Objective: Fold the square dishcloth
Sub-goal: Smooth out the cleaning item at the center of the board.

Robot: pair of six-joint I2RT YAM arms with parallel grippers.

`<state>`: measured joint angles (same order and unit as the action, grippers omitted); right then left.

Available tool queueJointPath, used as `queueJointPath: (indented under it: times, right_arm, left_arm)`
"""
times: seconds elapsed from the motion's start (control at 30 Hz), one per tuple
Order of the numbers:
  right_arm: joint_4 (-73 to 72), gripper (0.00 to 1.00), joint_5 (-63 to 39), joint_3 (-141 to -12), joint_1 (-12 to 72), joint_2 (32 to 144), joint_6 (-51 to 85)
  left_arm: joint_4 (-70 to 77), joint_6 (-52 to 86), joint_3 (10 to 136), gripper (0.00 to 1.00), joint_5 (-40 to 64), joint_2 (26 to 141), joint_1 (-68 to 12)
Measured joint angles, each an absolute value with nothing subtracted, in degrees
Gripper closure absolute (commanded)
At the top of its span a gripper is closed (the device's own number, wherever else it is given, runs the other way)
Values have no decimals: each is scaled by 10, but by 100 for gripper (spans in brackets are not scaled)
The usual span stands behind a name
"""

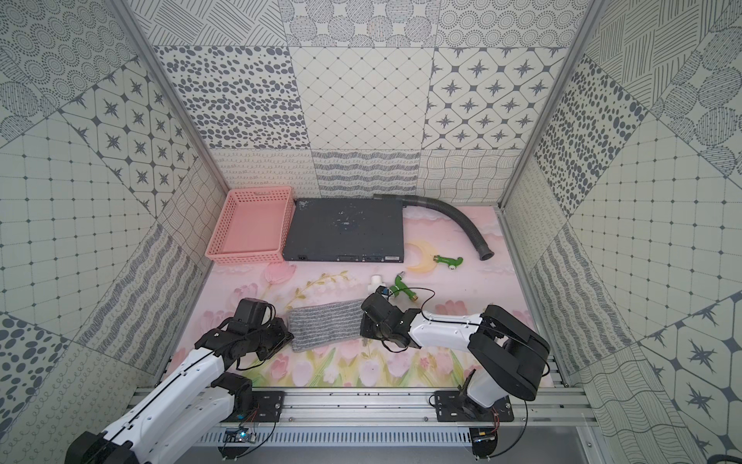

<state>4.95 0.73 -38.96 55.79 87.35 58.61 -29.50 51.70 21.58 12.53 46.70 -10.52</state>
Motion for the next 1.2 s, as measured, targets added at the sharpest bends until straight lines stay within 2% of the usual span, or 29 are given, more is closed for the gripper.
queueJointPath:
  times: [0.27,0.4,0.47,1.2]
  right_arm:
    - [58,78,6,-390,565,874,595]
    - [59,90,6,-390,569,878,599]
    - [61,93,6,-390,571,879,598]
    - [84,91,17,-417,573,865,576]
  left_arm:
    - [-295,517,216,100,125,467,-106]
    - [-295,517,216,100,125,467,-106]
    - [-295,517,218,100,125,467,-106]
    - [-306,487,293,100,63,486,-109]
